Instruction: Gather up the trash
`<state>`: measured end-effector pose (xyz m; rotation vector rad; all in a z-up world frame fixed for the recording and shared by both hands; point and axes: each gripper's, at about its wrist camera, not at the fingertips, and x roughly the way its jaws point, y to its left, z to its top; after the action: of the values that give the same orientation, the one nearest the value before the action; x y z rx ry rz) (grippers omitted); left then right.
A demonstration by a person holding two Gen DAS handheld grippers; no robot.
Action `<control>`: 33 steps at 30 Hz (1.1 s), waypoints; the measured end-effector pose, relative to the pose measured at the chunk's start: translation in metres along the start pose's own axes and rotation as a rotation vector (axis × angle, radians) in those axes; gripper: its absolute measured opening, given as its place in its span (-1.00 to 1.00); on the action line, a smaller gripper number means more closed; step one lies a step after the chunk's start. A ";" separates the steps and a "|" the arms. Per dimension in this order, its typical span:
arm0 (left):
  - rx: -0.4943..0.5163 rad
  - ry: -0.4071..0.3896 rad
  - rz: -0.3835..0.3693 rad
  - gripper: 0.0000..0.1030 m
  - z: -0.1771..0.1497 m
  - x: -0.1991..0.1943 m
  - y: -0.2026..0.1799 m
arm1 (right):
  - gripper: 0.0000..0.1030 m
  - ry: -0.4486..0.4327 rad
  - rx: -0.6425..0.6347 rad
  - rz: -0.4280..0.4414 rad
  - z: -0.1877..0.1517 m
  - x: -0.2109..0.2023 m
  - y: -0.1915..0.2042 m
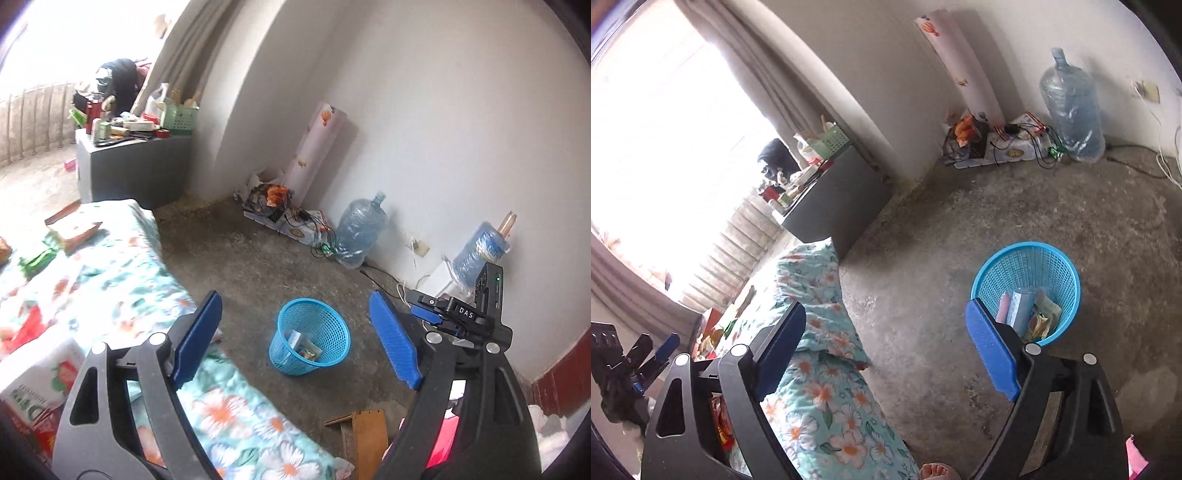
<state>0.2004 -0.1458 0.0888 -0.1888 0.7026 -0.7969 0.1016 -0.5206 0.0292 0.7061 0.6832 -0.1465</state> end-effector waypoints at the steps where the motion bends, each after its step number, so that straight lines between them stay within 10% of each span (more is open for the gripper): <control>1: -0.024 -0.031 0.021 0.53 -0.004 -0.024 0.009 | 0.70 -0.002 -0.016 0.010 -0.003 -0.005 0.014; 8: -0.204 -0.291 0.259 0.54 -0.060 -0.190 0.087 | 0.75 0.104 -0.066 0.190 -0.046 -0.005 0.108; 16: -0.441 -0.411 0.410 0.54 -0.130 -0.310 0.157 | 0.75 0.347 -0.127 0.373 -0.120 0.031 0.239; 33: -0.444 -0.327 0.195 0.06 -0.106 -0.264 0.214 | 0.75 0.633 0.035 0.410 -0.167 0.128 0.328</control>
<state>0.1300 0.2012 0.0547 -0.6283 0.5680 -0.4011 0.2255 -0.1512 0.0366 0.9208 1.1199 0.4629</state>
